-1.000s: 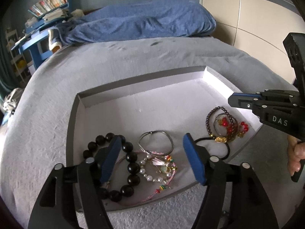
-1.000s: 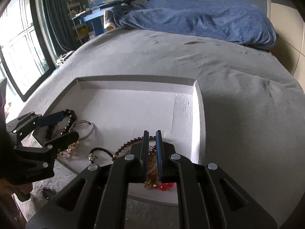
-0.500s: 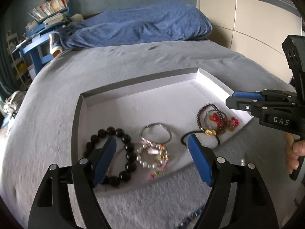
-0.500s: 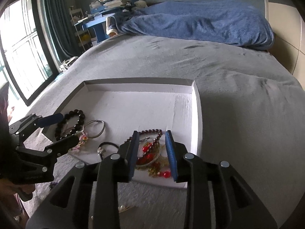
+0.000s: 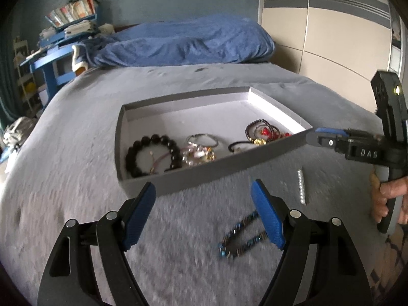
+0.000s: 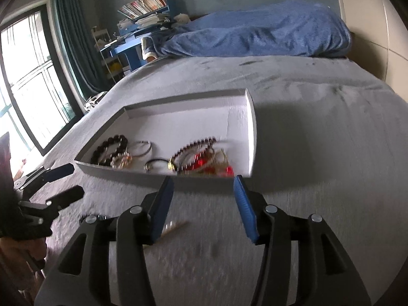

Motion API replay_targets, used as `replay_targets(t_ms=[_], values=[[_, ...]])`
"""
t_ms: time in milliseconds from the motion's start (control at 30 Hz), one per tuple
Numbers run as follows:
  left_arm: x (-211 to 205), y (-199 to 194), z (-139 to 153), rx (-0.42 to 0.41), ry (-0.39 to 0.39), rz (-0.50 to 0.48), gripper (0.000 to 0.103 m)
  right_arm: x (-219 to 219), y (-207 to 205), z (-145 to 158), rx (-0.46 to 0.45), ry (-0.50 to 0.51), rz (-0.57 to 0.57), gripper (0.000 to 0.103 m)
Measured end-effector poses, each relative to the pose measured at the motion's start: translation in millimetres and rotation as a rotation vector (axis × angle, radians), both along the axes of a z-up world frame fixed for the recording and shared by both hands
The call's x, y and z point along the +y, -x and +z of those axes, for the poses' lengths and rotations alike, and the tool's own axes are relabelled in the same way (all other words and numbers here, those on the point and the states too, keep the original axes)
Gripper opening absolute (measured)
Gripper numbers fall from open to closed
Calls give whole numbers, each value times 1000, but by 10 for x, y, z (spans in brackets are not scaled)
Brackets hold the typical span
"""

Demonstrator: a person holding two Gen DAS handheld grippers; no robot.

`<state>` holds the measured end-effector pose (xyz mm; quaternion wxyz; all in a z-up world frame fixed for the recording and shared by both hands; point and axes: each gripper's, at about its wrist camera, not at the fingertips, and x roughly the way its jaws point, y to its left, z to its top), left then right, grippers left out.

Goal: Organize jewelry
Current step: 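Move both grippers back to the blue beaded bracelet and pearl hairpin, then grasp the pearl hairpin with the right gripper while the left gripper grasps the blue beaded bracelet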

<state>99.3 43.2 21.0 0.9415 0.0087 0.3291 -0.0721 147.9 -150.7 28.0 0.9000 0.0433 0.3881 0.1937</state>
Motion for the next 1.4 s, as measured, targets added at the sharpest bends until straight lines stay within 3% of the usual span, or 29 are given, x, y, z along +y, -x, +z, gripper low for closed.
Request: replay_targets(t_ms=[433,867,1033,1200,1400], values=[[-55,45,-196,95,16,-46,78,192,152,-182,99,-1,38,51],[-73,-43,-312,173,20,-48,72,521,166,-274,123,102,142,54],[-88,-48,-316,174,14,-46,71,588,196,-267,116,110,184,40],[-79,-50,-319,175,19,-46,71,632,222,-253,117,97,246,9],[-80,-42,-321,172,13,-45,70,553,211,-225,95,125,246,9]])
